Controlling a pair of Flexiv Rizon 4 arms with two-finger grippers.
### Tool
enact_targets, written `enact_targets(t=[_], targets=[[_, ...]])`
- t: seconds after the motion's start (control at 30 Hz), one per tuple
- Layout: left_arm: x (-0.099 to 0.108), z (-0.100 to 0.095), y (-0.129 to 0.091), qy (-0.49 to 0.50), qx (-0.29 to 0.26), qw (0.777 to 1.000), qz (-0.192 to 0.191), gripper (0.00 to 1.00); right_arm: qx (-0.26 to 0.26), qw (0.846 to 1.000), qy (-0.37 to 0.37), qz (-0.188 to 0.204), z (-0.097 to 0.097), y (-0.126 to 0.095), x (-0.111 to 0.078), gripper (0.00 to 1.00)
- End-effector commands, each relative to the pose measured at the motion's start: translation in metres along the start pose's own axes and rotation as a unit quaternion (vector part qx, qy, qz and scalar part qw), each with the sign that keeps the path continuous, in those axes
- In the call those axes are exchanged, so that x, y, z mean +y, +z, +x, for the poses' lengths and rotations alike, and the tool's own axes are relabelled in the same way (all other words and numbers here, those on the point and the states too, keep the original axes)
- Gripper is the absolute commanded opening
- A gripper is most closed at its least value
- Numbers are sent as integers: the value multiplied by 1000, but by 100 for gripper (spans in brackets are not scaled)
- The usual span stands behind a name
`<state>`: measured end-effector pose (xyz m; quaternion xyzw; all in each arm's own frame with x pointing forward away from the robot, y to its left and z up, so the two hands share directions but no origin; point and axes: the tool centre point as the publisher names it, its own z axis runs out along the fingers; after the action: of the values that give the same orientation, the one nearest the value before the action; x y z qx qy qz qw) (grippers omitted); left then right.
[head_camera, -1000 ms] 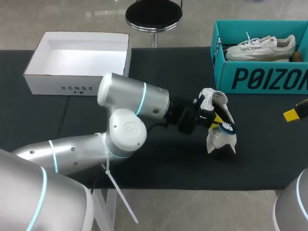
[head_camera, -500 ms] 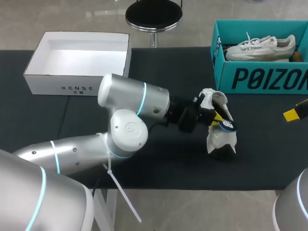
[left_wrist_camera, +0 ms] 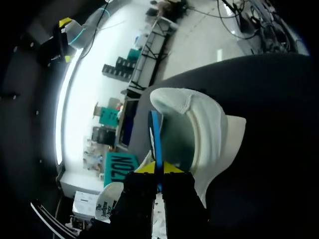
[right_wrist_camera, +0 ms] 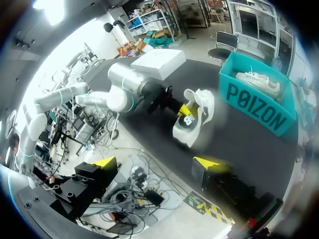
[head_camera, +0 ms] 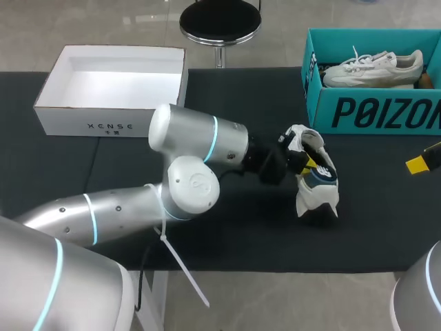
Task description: Take the shoe out of the shoebox, open the shoe tongue, remove and reinsert the insole, then place the shoe into the shoebox
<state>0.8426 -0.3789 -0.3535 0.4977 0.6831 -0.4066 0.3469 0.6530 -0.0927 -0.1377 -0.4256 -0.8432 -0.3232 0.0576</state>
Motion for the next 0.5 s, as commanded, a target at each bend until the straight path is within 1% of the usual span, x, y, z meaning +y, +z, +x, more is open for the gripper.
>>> enact_targets(t=[0.03, 0.07, 0.1, 0.13, 0.17, 0.27, 0.5], targets=[[-7, -1, -1, 1, 5, 1000, 8, 0, -6, 1000, 1, -26, 6, -1, -10, 100], [-10, -1, -3, 1, 6, 1000, 12, 0, -6, 1000, 1, -26, 6, -1, -10, 100], [-12, -1, -5, 2, 8, 1000, 14, 21, -6, 1000, 1, -26, 6, -1, -10, 100], [-14, -1, -7, 1, 10, 1000, 17, 86, -6, 1000, 1, -26, 6, -1, -10, 100], [-16, -2, -10, 1, 11, 1000, 18, 100, -6, 1000, 1, -26, 6, -1, -10, 100], [-20, -5, -18, 1, 16, 1000, 23, 100, -6, 1000, 1, -26, 6, -1, -10, 100], [-26, -20, -38, 21, 39, 999, 29, 100, -6, 1000, 1, -26, 6, -1, -10, 100]])
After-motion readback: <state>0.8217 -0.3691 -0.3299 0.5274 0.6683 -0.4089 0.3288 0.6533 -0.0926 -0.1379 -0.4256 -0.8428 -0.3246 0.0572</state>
